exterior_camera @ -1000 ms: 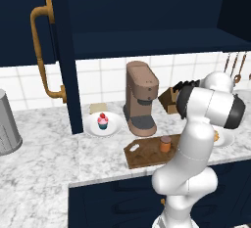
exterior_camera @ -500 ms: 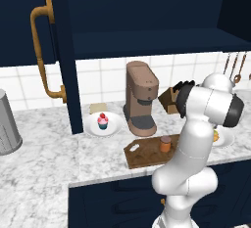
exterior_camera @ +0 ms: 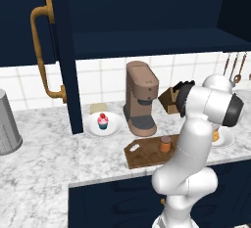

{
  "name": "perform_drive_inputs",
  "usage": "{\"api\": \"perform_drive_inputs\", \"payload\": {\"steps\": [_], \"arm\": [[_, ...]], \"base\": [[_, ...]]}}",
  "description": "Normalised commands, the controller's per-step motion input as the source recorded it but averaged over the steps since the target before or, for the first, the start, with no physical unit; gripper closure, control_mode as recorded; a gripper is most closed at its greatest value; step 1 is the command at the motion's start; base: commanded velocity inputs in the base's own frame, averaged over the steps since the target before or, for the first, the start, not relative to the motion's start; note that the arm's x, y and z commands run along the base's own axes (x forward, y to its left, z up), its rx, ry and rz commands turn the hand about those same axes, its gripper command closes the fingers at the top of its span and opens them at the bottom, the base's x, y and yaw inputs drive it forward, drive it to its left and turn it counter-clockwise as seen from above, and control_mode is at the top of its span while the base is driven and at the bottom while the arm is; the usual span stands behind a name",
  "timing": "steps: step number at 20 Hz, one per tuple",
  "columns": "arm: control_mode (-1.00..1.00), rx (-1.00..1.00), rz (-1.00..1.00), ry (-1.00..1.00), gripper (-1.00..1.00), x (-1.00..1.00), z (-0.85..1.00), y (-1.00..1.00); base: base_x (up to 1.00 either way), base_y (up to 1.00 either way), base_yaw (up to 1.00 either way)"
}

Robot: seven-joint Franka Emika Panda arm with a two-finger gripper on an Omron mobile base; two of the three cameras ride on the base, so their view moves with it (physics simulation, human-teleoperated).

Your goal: From the different types of pastries on the counter, select a croissant and place it on the cutting board. Then retrieve a jar of jam from the cabinet and place it alongside the croissant on the cutting board.

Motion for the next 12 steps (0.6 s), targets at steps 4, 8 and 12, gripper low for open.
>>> {"api": "perform_drive_inputs", "payload": {"steps": [4, 8, 12], "arm": [[-1.00, 0.00, -0.06, 0.00, 1.00, 0.00, -0.03, 0.02], [-1.00, 0.00, -0.05, 0.00, 1.00, 0.03, 0.14, 0.03], [-1.00, 0.00, -0.01, 0.00, 1.00, -0.04, 0.58, 0.09]], "base": [[0.00, 0.00, 0.00], [0.00, 0.00, 0.00], [0.00, 0.00, 0.00]]}}
